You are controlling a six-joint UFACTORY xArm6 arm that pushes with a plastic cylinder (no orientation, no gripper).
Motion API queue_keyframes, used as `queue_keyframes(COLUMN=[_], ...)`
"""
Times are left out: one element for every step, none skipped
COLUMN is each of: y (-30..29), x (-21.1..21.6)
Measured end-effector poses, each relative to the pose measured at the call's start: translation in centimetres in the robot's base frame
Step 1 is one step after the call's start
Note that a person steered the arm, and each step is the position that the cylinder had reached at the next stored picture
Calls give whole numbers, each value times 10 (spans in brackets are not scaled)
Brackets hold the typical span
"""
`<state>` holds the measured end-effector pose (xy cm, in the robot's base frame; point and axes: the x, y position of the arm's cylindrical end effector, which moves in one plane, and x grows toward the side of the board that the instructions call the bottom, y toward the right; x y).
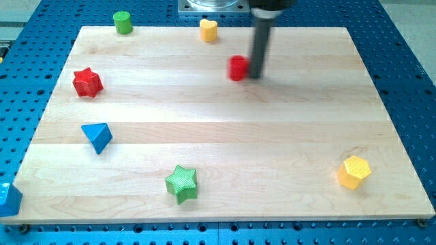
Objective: Move the red blocks horizontally to each other
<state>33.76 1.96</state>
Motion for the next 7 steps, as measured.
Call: queue_keyframes(y=[-34, -47, -90, -156, -162, -224, -262], x=[-5, -15, -22, 2, -39, -26, 10])
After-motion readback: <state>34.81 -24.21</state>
